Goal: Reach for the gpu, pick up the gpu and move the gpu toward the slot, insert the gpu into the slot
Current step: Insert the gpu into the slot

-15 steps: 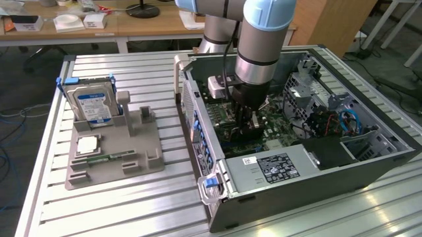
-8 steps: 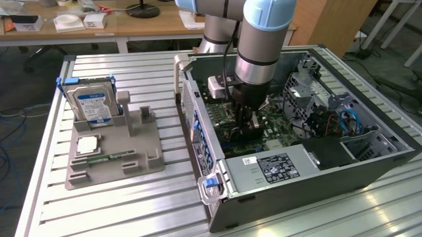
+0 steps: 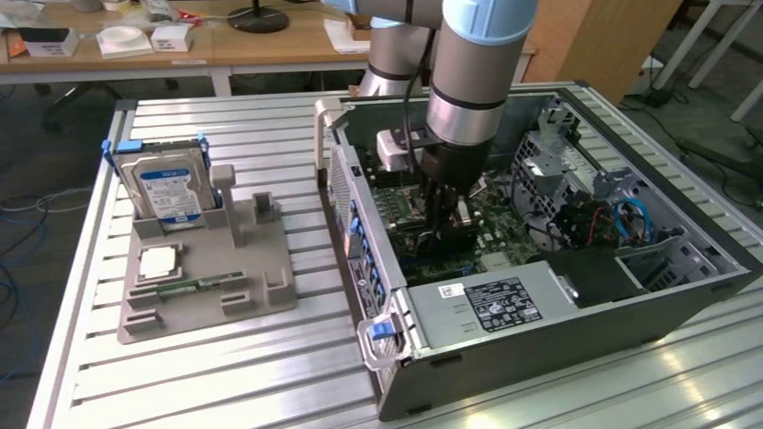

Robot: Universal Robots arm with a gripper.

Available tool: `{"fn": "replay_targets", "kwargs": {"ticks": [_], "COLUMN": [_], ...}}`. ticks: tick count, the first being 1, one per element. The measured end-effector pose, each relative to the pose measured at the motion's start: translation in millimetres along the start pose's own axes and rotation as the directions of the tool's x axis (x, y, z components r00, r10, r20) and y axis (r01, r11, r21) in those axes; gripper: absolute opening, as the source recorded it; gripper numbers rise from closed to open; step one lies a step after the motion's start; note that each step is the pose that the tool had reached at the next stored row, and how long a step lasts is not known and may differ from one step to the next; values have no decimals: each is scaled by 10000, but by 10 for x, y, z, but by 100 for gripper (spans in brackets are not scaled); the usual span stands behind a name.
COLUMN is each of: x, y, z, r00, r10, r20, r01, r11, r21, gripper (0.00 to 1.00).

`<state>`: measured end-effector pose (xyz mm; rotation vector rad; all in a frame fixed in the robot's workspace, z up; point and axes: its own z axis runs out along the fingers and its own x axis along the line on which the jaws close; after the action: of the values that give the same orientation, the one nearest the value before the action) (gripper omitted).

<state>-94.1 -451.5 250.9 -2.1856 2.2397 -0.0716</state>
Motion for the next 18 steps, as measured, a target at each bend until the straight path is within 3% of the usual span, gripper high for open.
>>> {"fn": "replay_targets", "kwargs": {"ticks": [6, 8, 9, 11, 14, 18], "x": [5, 5, 5, 5, 5, 5], "y": [-7, -6, -5, -4, -2, 0], "z": [-220, -219, -220, -221, -221, -221], "r00": [10000, 10000, 10000, 10000, 10000, 10000], "r10": [3, 2, 2, 2, 3, 2], "r20": [1, 4, 3, 1, 1, 1], "r01": [-3, -2, -2, -2, -3, -2], "r11": [10000, 10000, 10000, 10000, 10000, 10000], "r21": [47, 50, 50, 50, 50, 51], "gripper": [33, 31, 25, 25, 10, 10]}}
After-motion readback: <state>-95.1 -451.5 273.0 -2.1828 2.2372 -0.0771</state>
